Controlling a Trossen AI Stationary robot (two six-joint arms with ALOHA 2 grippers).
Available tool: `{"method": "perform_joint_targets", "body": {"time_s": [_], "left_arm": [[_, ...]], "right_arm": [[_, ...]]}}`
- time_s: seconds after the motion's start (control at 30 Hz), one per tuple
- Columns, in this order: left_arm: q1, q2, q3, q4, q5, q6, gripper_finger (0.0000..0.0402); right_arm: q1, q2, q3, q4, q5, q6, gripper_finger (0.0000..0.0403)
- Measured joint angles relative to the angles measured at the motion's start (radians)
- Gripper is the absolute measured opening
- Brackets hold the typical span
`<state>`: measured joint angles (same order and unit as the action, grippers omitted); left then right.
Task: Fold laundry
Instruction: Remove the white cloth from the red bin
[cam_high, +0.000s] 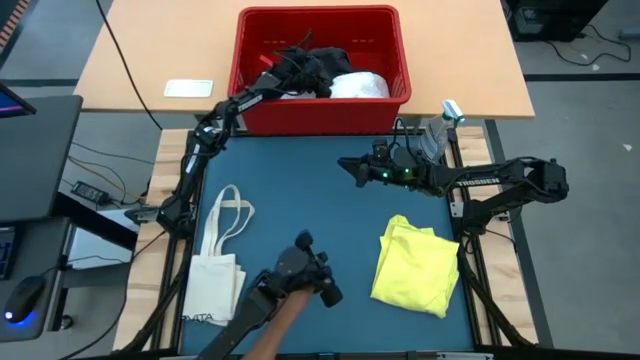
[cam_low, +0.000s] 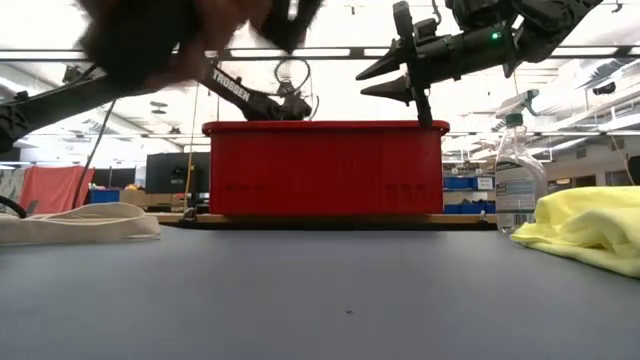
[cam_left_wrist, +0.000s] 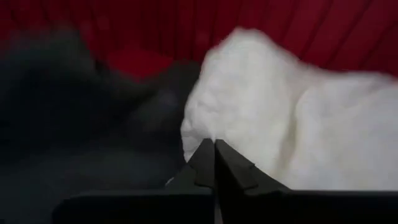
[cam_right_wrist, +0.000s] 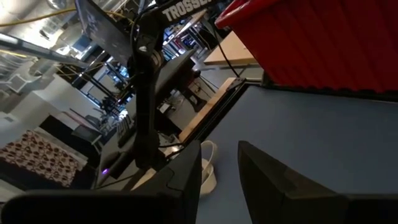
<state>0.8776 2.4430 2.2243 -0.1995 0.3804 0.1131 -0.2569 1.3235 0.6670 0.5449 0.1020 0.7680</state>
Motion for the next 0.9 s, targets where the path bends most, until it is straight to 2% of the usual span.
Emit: {"method": "perform_joint_targets", "body": {"time_s": [0.2, 0.43, 0.63, 0.8, 0.9], "left_arm": [[-0.001, -0.114, 0.133, -0.024, 0.011, 0.071, 0.0002], [-0.012, -0.265, 0.112, -0.017, 0.072, 0.040, 0.0001], [-0.042, -0.454, 0.115, 0.007, 0.187, 0.016, 0.0001], [-0.086, -0.594, 0.115, 0.009, 0.194, 0.006, 0.0000], [-0.131, -0.670, 0.113, 0.009, 0.198, -0.017, 0.0000]], "right_arm": [[0.000, 0.000, 0.000, 0.000, 0.000, 0.000, 0.0112], [-0.002, 0.000, 0.000, 0.000, 0.009, -0.004, 0.0112], [-0.020, 0.000, 0.000, -0.001, 0.008, -0.011, 0.0112], [-0.036, -0.001, 0.000, -0.001, 0.003, -0.011, 0.0112], [-0.036, -0.009, 0.000, -0.004, -0.037, -0.006, 0.0112]]}}
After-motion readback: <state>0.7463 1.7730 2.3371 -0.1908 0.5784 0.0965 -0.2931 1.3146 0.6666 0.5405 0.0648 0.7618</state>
